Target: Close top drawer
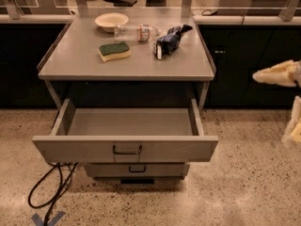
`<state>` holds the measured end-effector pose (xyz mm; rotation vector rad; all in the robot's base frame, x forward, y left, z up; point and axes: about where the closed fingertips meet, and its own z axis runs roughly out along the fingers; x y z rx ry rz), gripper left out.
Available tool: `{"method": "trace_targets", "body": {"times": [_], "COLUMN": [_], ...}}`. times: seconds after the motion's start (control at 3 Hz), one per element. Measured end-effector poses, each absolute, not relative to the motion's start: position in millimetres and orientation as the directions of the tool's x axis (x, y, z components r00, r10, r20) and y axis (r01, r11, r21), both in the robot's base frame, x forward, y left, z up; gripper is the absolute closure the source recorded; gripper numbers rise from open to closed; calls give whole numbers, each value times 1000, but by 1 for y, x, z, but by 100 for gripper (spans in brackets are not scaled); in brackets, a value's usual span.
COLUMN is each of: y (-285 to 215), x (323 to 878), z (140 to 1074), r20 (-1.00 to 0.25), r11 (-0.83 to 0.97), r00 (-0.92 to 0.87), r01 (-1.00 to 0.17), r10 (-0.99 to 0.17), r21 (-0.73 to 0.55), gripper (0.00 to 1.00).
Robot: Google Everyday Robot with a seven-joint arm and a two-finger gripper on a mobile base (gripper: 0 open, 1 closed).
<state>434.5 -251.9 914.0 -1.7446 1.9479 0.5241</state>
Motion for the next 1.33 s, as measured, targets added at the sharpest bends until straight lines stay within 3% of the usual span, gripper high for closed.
{"method": "trace_targets", "body": {"times": [0.33, 1.33], "y": [-260, -256], "x": [432, 430], "z": [868, 849], "r20": [-606, -629], "r11": [81, 114], "r00": [-122, -122], "r01": [-992, -992], "r10": [-786, -768], "r21": [95, 53], "gripper": [0, 0]}}
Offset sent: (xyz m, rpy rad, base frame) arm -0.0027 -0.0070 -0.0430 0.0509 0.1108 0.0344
